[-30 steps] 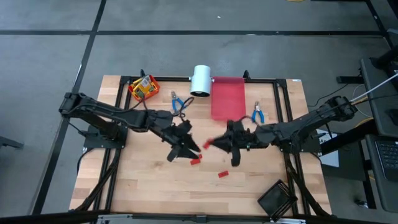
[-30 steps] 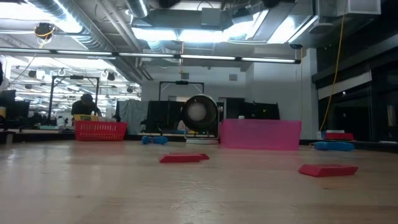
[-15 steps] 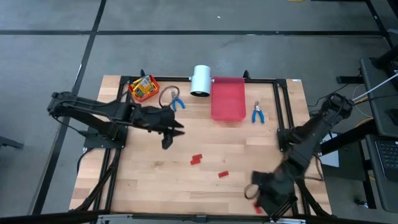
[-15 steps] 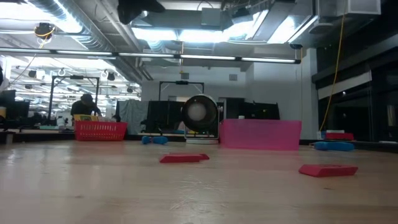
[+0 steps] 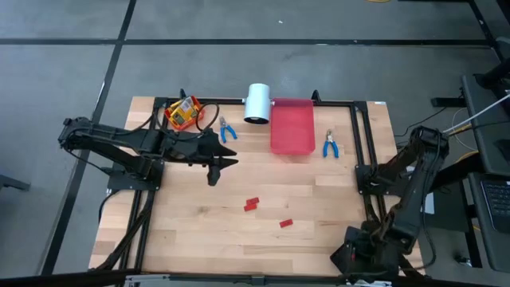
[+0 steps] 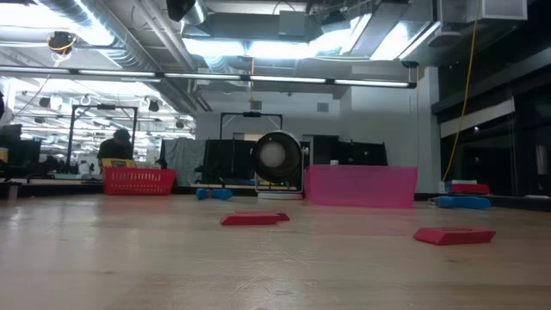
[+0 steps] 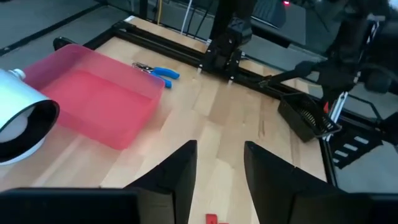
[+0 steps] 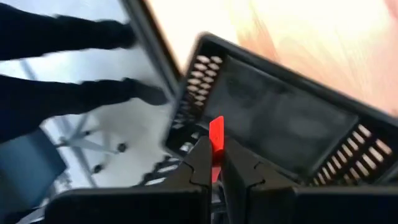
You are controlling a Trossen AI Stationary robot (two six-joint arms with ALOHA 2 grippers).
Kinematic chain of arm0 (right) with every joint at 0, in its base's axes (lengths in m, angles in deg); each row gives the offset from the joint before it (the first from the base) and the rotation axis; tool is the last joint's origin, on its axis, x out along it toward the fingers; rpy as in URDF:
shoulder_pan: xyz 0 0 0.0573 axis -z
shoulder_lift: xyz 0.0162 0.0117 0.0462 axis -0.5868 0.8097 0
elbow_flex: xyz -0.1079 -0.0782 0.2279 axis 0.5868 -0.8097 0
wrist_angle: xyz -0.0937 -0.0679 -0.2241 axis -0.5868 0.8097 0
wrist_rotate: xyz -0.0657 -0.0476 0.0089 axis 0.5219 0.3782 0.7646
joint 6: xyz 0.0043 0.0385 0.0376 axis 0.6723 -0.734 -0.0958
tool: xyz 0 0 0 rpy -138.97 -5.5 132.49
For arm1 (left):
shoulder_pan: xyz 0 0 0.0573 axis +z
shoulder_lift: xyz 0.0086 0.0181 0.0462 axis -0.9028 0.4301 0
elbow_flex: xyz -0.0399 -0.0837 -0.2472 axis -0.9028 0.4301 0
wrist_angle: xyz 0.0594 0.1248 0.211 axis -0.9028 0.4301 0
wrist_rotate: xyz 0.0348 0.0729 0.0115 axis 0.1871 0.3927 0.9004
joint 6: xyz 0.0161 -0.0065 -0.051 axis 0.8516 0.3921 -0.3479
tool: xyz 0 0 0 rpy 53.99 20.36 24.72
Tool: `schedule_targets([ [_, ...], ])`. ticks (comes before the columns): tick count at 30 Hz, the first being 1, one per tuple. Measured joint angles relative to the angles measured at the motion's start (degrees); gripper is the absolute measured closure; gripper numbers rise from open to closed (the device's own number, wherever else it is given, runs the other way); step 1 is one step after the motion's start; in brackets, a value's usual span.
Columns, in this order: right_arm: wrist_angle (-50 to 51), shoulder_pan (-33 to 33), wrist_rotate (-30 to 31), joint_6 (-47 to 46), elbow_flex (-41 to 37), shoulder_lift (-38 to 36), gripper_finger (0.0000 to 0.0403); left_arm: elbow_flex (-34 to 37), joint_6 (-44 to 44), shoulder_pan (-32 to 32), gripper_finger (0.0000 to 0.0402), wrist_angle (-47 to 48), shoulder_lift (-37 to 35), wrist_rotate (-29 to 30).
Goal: Pick & Place School Supplies
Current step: Put the red eraser into the black bin
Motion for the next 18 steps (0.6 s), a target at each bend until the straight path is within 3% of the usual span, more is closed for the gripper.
schedule_targets([
  [13, 2.46, -2.06, -0.40, -4.09, 0.00, 6.32, 0.0384, 0.00, -3.40, -1.57, 0.0274, -2.93, 0.00, 3.25],
  [18, 4.50, -4.27, 2.54, -10.81, 0.00, 6.33, 0.0307, 0.00, -4.42, -1.99, 0.0274, -3.11, 0.00, 3.29],
])
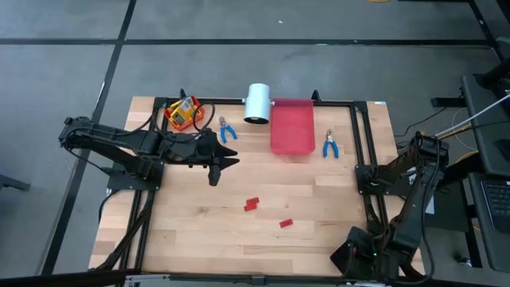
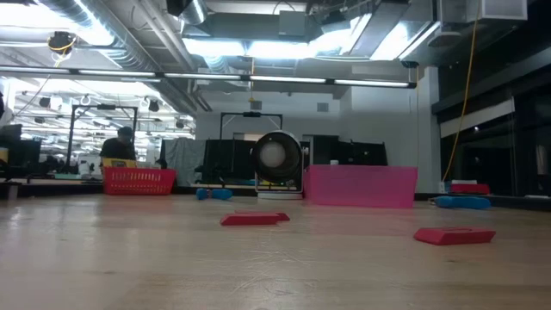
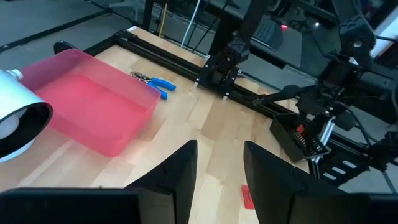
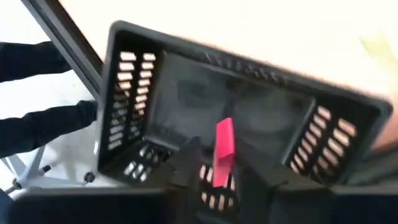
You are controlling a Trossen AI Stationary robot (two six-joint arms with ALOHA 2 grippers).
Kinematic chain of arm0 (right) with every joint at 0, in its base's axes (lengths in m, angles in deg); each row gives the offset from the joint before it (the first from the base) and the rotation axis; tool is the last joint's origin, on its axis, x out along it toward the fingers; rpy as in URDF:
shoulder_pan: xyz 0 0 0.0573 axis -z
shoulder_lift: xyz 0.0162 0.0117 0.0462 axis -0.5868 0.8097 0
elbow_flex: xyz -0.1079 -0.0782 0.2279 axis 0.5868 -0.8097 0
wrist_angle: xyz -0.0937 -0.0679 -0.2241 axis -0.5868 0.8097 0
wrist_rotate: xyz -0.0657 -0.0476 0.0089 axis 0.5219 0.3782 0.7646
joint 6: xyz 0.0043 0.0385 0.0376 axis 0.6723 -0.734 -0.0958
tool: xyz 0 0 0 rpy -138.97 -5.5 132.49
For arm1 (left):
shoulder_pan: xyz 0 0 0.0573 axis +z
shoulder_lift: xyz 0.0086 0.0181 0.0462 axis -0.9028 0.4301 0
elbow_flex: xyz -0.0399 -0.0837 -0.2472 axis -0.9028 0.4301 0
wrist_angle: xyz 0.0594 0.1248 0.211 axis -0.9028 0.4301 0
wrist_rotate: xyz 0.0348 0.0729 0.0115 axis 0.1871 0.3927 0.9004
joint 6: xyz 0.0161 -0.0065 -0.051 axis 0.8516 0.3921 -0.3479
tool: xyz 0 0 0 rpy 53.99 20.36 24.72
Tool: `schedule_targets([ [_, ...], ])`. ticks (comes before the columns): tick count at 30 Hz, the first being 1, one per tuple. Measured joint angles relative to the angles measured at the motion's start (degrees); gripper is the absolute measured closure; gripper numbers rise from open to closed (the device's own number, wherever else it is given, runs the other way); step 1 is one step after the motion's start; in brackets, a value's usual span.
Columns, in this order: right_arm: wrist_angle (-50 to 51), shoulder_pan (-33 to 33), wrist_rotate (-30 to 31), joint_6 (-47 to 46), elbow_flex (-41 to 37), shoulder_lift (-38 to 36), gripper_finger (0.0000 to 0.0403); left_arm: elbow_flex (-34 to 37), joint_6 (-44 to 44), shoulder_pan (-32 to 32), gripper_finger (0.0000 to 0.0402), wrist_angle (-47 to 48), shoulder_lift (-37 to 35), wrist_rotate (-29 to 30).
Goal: Pick & Place School Supplies
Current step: Put the red eraser into the black bin
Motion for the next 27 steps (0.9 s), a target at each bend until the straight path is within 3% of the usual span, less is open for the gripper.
schedule_targets([
  [7, 0.58, -2.01, 2.68, -5.36, 0.00, -0.17, 0.0217, 0.00, 0.43, -1.19, 0.0274, -0.22, 0.02, 2.09],
  [11, 1.43, -2.49, 8.84, -9.54, 0.98, -1.07, 0.0207, 0.00, 0.89, -1.51, 0.0274, -0.20, 0.02, 2.99],
  [19, 1.22, -2.77, 7.15, -11.14, 1.05, -1.33, 0.0205, 0.00, 0.92, -1.51, 0.0274, 0.11, 0.02, 2.67],
  [23, -3.44, -2.47, 20.10, -10.69, 1.38, -1.99, 0.0204, 0.00, 0.90, -1.51, 0.0274, 0.69, 0.02, 2.60],
  [27, -3.37, 0.92, 34.41, -2.66, 2.16, -2.62, 0.0204, 0.00, 1.24, -1.51, 0.0274, 1.60, 0.05, 2.53],
])
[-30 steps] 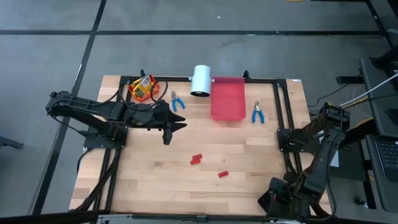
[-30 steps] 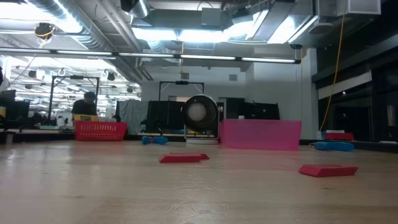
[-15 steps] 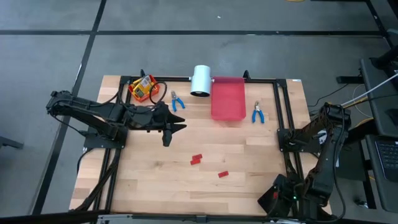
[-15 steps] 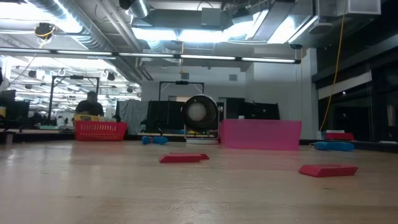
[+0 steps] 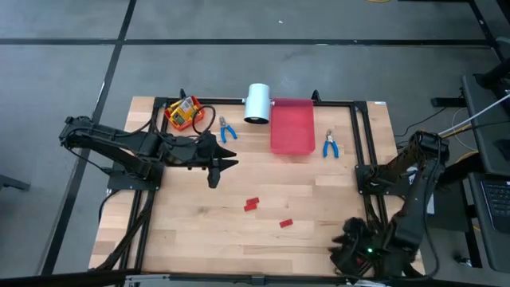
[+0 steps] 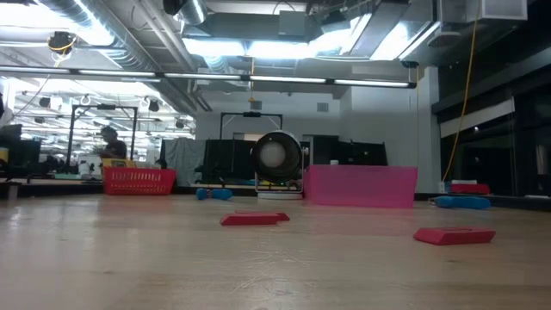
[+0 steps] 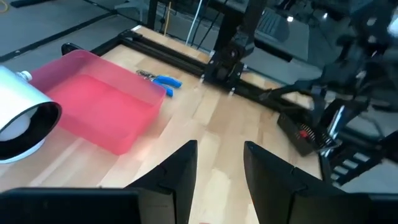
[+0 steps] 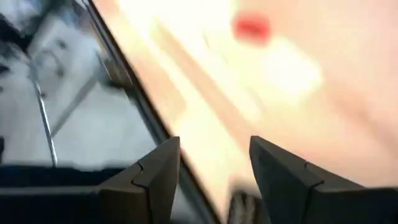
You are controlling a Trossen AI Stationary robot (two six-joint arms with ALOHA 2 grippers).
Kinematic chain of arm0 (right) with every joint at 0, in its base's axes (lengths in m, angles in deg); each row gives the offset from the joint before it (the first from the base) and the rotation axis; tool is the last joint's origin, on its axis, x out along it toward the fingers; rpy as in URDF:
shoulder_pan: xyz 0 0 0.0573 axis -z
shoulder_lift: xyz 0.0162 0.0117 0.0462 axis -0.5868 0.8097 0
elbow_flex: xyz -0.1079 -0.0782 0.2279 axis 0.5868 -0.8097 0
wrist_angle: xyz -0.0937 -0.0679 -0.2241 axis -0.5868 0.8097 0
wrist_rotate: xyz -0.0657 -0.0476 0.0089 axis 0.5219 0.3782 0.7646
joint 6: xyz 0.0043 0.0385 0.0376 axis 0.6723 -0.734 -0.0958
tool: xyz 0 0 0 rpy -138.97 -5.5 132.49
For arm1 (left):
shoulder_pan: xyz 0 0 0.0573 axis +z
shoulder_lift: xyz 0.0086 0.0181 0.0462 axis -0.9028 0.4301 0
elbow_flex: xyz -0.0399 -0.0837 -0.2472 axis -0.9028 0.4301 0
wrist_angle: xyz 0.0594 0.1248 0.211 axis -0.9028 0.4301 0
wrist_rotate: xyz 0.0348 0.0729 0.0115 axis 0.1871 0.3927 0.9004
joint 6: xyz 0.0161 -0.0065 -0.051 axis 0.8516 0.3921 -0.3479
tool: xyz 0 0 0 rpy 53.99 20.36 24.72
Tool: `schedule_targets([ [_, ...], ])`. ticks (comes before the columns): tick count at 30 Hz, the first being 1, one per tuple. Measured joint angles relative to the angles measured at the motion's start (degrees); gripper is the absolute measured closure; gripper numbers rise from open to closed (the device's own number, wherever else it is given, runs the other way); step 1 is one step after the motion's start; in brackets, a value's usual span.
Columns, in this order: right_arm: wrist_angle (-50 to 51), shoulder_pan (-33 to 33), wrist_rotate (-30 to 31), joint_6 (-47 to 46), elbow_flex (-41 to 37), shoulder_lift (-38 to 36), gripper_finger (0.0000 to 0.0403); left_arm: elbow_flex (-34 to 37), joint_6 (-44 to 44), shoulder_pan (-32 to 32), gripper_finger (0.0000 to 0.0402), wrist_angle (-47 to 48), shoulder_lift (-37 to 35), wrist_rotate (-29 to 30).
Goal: Pick & Place School Supplies
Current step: Put the red eraser into the black bin
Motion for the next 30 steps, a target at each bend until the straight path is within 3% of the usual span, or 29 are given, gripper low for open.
schedule_targets([
  [2, 0.03, 2.87, 2.59, 6.18, 0.07, -0.28, 0.0207, 0.00, 1.58, 0.00, 0.0274, 0.87, 0.57, -0.01],
  [6, -4.09, 11.52, 0.63, 22.54, 0.02, -0.28, 0.0216, 0.08, 3.66, -1.27, 0.0274, 3.81, 3.15, 0.03],
  [12, -20.08, 24.22, -12.48, 51.49, 0.02, -0.19, 0.0234, 0.09, 1.90, -3.26, 0.0274, 7.44, 6.32, -0.45],
  [21, -24.29, 36.42, -37.77, 65.28, -5.29, 0.61, 0.0261, 0.07, 1.58, -7.76, 0.0274, 7.05, 6.27, 2.64],
  [30, -28.42, 42.38, -49.99, 85.94, -6.14, 3.96, 0.0254, 0.00, -0.95, -11.79, 0.0274, 6.92, 6.25, 7.94],
])
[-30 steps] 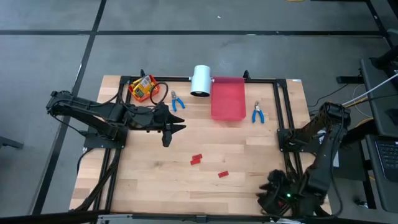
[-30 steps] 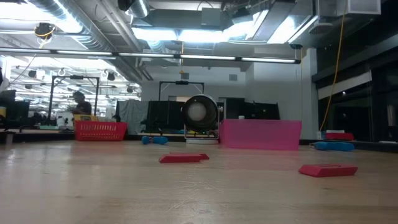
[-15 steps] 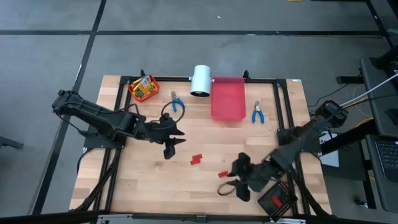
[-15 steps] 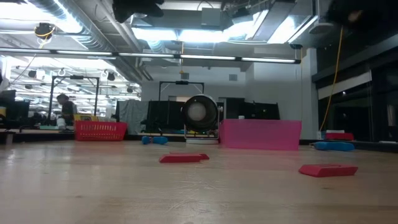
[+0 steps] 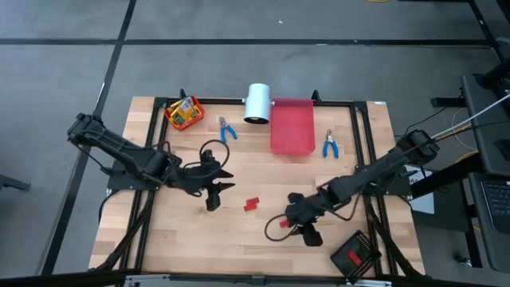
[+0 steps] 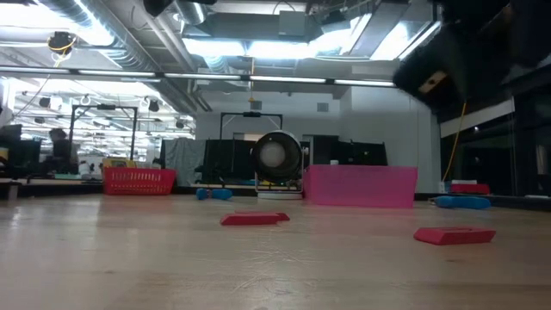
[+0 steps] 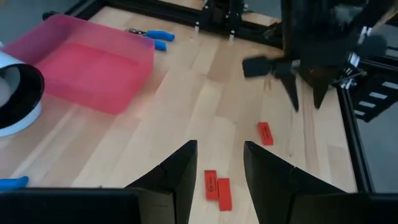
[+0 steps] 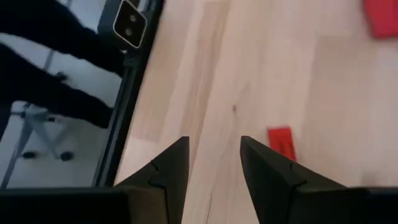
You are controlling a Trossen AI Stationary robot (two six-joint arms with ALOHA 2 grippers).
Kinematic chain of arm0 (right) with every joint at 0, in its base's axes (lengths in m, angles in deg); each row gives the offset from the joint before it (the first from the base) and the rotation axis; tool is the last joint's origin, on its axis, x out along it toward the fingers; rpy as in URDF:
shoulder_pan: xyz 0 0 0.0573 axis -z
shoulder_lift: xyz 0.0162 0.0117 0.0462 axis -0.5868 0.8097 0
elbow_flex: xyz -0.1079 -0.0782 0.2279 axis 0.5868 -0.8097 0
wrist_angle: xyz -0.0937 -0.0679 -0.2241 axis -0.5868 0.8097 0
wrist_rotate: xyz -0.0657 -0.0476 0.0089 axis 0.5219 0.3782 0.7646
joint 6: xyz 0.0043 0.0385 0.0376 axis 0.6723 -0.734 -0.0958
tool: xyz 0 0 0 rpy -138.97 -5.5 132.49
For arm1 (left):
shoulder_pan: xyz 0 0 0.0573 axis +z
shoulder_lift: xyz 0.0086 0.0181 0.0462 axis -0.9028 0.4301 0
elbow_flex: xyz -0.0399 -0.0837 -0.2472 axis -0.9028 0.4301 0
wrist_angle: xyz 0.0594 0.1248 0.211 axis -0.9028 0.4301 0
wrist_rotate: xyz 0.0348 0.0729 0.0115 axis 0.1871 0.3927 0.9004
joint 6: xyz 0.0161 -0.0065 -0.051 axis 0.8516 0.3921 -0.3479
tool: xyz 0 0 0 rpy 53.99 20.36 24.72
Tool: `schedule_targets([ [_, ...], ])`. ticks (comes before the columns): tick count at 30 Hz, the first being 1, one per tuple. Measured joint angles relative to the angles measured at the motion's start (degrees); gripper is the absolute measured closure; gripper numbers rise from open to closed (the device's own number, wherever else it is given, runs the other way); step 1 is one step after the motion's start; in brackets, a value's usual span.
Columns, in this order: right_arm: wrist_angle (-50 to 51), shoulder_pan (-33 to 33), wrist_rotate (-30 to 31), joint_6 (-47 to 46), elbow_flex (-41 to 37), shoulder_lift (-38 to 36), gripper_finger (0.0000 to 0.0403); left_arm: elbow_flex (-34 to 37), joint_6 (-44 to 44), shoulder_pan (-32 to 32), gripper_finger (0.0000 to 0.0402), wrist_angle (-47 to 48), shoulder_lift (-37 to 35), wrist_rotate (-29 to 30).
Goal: Pick & Place School Supplies
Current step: Put the red eraser into the black bin
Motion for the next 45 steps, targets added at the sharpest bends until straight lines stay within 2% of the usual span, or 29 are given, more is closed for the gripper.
schedule_targets([
  [5, -2.25, 0.44, -5.77, 1.19, -0.04, 7.23, 0.0244, 0.00, -1.93, -2.89, 0.0274, 0.11, 0.00, 4.30],
  [11, -4.80, 0.50, -4.34, 0.84, -0.07, 11.76, 0.0227, 0.00, -4.61, -5.06, 0.0274, 0.67, 0.00, 6.14],
  [16, -5.17, 1.01, -0.49, 0.64, -0.04, 11.92, 0.0218, 0.00, -6.49, -5.43, 0.0274, 2.62, 0.00, 5.97],
  [30, -3.65, 1.30, 3.20, 0.64, -0.04, 11.92, 0.0225, 0.00, -6.86, -5.30, 0.0274, 2.91, 0.00, 5.84],
  [39, -1.88, 2.75, 4.83, 0.86, -0.06, 11.92, 0.0225, 0.00, -6.84, -5.30, 0.0274, 2.93, 0.00, 5.88],
  [45, -1.77, 2.74, 2.61, -1.29, -1.14, 11.95, 0.0225, 0.00, -7.19, -5.30, 0.0274, 2.93, 0.00, 5.88],
])
